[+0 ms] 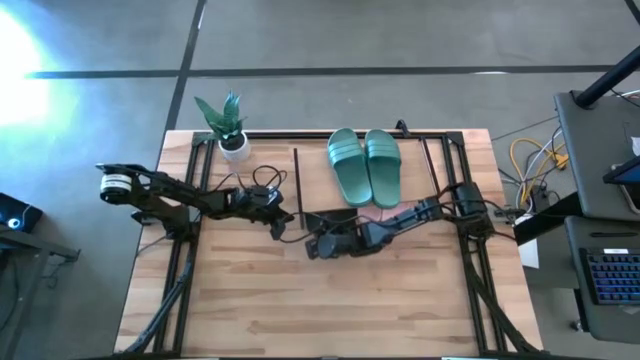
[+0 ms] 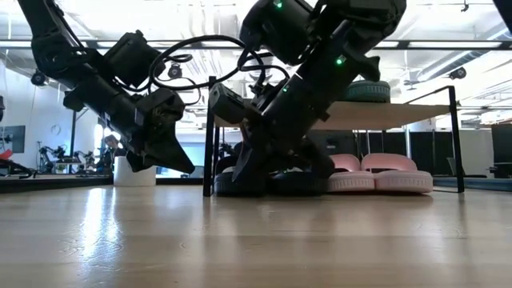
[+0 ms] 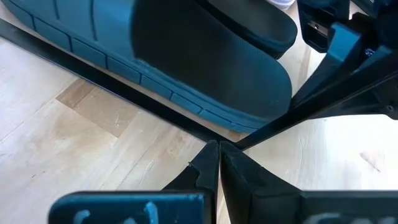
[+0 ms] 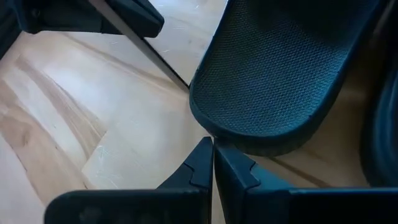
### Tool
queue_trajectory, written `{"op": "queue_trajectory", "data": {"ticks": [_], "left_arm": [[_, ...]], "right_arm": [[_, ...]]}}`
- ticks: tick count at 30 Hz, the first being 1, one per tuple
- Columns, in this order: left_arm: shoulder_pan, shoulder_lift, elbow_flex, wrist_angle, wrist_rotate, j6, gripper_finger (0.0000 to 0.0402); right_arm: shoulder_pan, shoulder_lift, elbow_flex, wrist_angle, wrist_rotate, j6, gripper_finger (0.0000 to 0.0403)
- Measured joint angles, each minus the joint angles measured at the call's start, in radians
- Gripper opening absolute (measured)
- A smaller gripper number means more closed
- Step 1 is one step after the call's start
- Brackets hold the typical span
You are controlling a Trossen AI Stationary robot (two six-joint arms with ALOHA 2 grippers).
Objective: Pick and place slides into the shelf
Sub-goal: Adjust the black slippers under the shelf, then adjust the right pink slipper under the shelf
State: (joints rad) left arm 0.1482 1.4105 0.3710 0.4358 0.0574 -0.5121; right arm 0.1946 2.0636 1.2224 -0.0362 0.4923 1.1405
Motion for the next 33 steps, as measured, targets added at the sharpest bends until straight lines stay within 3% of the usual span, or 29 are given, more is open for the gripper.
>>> {"op": "queue_trajectory", "data": {"ticks": [13,25,33], "left_arm": [[-0.001,0.000,0.000,0.001,0.000,-0.004,0.0000],[-0.001,0.000,0.000,0.002,0.001,-0.004,0.0000],[0.000,0.000,0.000,0.002,0.015,-0.004,0.0000]], "right_arm": [[0.080,-0.074,-0.002,-0.039,-0.074,0.040,0.0008],[0.238,-0.174,-0.040,-0.680,0.002,0.551,0.0008],[0.246,-0.196,-0.166,-0.767,-0.020,0.751,0.0008]]}}
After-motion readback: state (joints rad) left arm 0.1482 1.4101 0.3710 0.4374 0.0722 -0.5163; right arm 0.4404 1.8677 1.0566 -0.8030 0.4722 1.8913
